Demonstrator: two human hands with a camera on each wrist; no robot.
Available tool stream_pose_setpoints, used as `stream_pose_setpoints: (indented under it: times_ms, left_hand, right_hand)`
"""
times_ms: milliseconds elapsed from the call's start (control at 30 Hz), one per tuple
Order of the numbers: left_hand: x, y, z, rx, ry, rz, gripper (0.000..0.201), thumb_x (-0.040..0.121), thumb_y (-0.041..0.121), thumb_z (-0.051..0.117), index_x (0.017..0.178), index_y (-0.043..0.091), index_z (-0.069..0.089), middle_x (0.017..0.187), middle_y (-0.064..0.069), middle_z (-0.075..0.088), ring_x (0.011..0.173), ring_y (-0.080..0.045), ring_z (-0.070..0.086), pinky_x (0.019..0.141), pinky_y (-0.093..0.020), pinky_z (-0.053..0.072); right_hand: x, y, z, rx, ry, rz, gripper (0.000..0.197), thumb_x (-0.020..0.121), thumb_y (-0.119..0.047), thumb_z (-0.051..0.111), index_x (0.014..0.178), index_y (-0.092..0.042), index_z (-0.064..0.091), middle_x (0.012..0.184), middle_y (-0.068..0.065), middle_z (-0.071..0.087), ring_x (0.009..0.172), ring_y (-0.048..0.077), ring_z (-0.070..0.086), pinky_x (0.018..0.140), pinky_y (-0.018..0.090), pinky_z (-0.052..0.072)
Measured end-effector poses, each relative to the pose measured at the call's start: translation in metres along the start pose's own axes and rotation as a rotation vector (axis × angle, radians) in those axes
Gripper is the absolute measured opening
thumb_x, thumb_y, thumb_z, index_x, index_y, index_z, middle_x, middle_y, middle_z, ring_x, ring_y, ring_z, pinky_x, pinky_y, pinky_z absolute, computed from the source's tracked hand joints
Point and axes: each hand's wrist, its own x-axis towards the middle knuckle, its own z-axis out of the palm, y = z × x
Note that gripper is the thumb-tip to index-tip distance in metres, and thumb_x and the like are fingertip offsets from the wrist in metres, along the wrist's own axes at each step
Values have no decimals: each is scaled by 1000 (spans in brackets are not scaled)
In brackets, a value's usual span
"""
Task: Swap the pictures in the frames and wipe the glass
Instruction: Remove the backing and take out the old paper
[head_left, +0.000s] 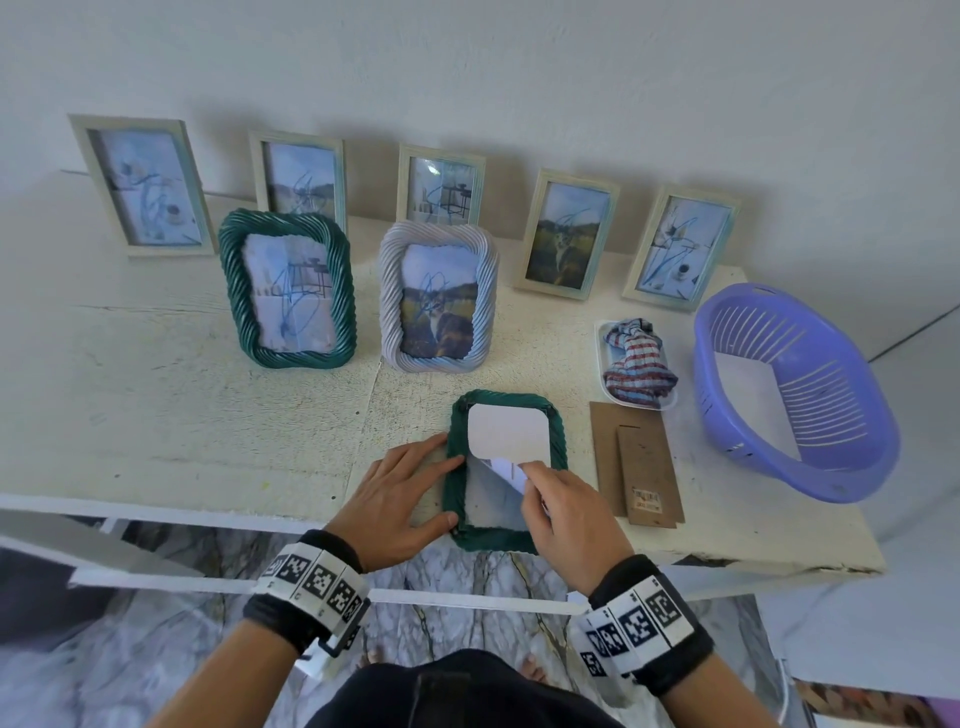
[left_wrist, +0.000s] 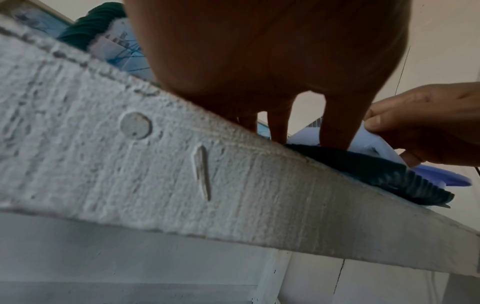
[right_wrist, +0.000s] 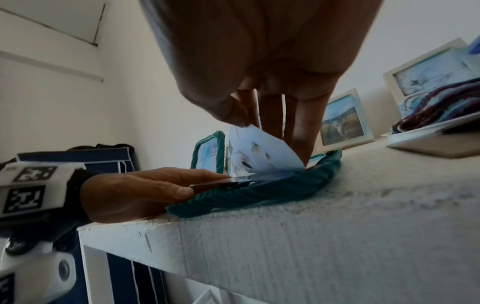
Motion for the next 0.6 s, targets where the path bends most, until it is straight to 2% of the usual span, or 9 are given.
stream_pose_setpoints:
  times_ms: [100, 167, 300, 367, 433, 500, 600]
  left_hand:
    - [0, 1, 1, 28, -4, 11, 64, 89, 60, 43, 146, 31, 38, 158, 6, 22, 137, -18, 29, 104, -35, 28]
    - [0, 2, 0, 39, -12, 6, 63, 89, 60, 42, 146, 32, 38, 158, 6, 21, 137, -17, 28, 104, -35, 28]
    - [2, 4, -3, -8, -43, -36, 67, 87, 60, 41, 149, 35, 31, 159, 9, 19, 139, -14, 24, 109, -36, 27]
    - [4, 7, -7, -41, -58, -58, 70, 86, 55, 41, 151, 36, 24, 158, 10, 22, 140, -13, 23, 112, -38, 27]
    - [5, 9, -9, -70, -49, -69, 70, 85, 49, 39, 151, 35, 23, 156, 9, 25, 140, -12, 25, 113, -40, 28]
    - [3, 9, -10, -115, -21, -78, 66, 86, 45, 37, 150, 34, 26, 155, 9, 28, 140, -11, 26, 114, -41, 29]
    - [-1, 10, -9, -130, 17, -61, 57, 89, 42, 39, 145, 35, 34, 152, 9, 32, 138, -11, 30, 112, -39, 31]
  right_hand:
    - [0, 1, -4, 66, 34, 25, 26, 94, -13, 40, 115, -9, 55, 62, -9, 36, 53, 7, 35, 48, 19, 23]
    - [0, 0, -9, 107, 59, 46, 29, 92, -9, 42, 118, -8, 55, 59, -14, 32, 50, 4, 36, 46, 16, 24]
    - [-1, -1, -17, 144, 67, 29, 34, 90, -1, 45, 122, -8, 53, 58, -19, 29, 55, 0, 43, 50, 11, 32]
    - [-1, -1, -13, 104, 43, 13, 33, 92, -6, 45, 124, -10, 53, 60, -18, 32, 51, 1, 39, 47, 13, 28]
    - [-1, 0, -5, 74, 33, -5, 32, 93, -17, 43, 124, -15, 50, 61, -12, 41, 51, 5, 38, 46, 16, 26]
    - [-3, 0, 1, 46, 9, -20, 33, 93, -28, 38, 124, -20, 44, 70, -4, 55, 57, 10, 42, 49, 24, 35]
    - [-5, -3, 2, 41, 10, -18, 32, 94, -33, 44, 123, -20, 46, 87, -3, 64, 71, 15, 53, 60, 29, 45]
